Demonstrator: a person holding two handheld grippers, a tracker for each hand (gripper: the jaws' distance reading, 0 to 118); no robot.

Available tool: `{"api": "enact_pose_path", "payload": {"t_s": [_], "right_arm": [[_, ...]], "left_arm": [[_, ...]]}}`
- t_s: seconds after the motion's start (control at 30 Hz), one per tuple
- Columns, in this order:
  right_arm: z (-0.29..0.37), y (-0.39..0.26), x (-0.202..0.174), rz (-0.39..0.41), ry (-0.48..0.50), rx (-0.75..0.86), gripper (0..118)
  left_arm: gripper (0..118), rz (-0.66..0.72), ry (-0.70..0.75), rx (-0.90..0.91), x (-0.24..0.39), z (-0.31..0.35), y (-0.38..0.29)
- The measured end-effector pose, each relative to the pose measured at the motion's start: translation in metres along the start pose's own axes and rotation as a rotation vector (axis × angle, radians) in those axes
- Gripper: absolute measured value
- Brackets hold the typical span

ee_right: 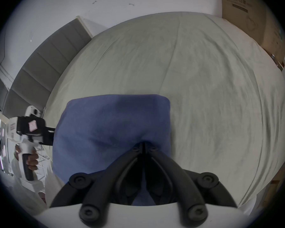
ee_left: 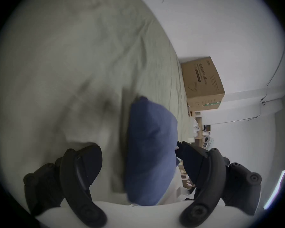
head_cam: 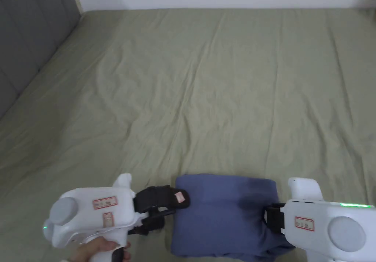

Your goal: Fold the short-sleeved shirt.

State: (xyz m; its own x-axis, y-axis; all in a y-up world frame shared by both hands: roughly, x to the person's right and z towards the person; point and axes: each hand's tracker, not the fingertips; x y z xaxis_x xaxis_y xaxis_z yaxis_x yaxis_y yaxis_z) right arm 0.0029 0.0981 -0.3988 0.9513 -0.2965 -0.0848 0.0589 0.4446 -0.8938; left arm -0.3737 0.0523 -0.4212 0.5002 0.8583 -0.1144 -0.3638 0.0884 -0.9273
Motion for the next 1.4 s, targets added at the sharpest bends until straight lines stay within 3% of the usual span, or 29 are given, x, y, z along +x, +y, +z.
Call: {"api": "enact_pose_path", "payload": {"t_s": [0.13, 0.23, 0.3, 0.5, 0.57, 0.8, 0.83, 0.87, 0.97, 1.0, 1.13, 1.2, 1.23, 1.27, 1.33, 1.37, 1.4], "right_arm": [[0.004, -0.001, -0.003, -0.001, -0.017, -0.002, 3], [0.009, 0.001, -0.009, 0.007, -0.045, -0.007, 3], [0.016, 0.004, -0.014, 0.01, -0.054, 0.001, 3], [0.032, 0.016, -0.034, 0.033, -0.042, 0.046, 3], [0.034, 0.018, -0.042, 0.05, -0.043, 0.06, 3], [0.026, 0.015, -0.06, 0.074, -0.039, 0.031, 3], [0.024, 0.013, -0.06, 0.076, -0.038, 0.029, 3], [0.021, 0.012, -0.06, 0.072, -0.04, 0.023, 3], [0.016, 0.008, -0.065, 0.036, -0.032, 0.003, 3], [0.015, 0.006, -0.065, 0.025, -0.029, 0.003, 3], [0.019, 0.002, -0.067, 0.018, -0.018, 0.002, 3], [0.026, 0.001, -0.066, 0.021, -0.019, 0.016, 3], [0.03, 0.001, -0.065, 0.017, -0.013, 0.026, 3], [0.034, 0.001, -0.063, 0.007, -0.006, 0.038, 3], [0.043, 0.003, -0.054, -0.011, 0.008, 0.074, 3], [0.048, 0.003, -0.054, -0.013, 0.009, 0.09, 3], [0.055, 0.003, -0.054, -0.014, 0.004, 0.108, 3]], "left_arm": [[102, -0.077, -0.081, -0.062, 0.011, -0.032, 0.005], [42, -0.07, -0.005, -0.072, 0.005, -0.043, 0.009], [40, -0.03, -0.098, -0.085, -0.007, -0.034, 0.011], [35, -0.178, 0.031, -0.049, -0.01, 0.042, 0.04], [35, -0.204, 0.142, -0.017, -0.021, 0.085, 0.065], [35, -0.326, 0.818, 0.108, -0.047, 0.223, 0.155], [36, -0.335, 0.903, 0.117, -0.047, 0.232, 0.16], [45, -0.407, 0.978, 0.106, -0.049, 0.236, 0.166], [114, -0.496, 1.036, 0.093, -0.056, 0.239, 0.168], [118, -0.482, 1.056, 0.107, -0.055, 0.239, 0.166], [116, -0.446, 0.913, 0.231, -0.035, 0.25, 0.144], [116, -0.361, 0.845, 0.182, -0.017, 0.25, 0.131], [112, -0.334, 0.824, 0.157, -0.007, 0.25, 0.124], [91, -0.371, 0.812, 0.196, 0.007, 0.249, 0.109], [15, -0.493, 0.783, 0.323, 0.038, 0.24, 0.074], [1, -0.505, 0.756, 0.363, 0.052, 0.231, 0.059], [1, -0.497, 0.692, 0.428, 0.068, 0.227, 0.042]]}}
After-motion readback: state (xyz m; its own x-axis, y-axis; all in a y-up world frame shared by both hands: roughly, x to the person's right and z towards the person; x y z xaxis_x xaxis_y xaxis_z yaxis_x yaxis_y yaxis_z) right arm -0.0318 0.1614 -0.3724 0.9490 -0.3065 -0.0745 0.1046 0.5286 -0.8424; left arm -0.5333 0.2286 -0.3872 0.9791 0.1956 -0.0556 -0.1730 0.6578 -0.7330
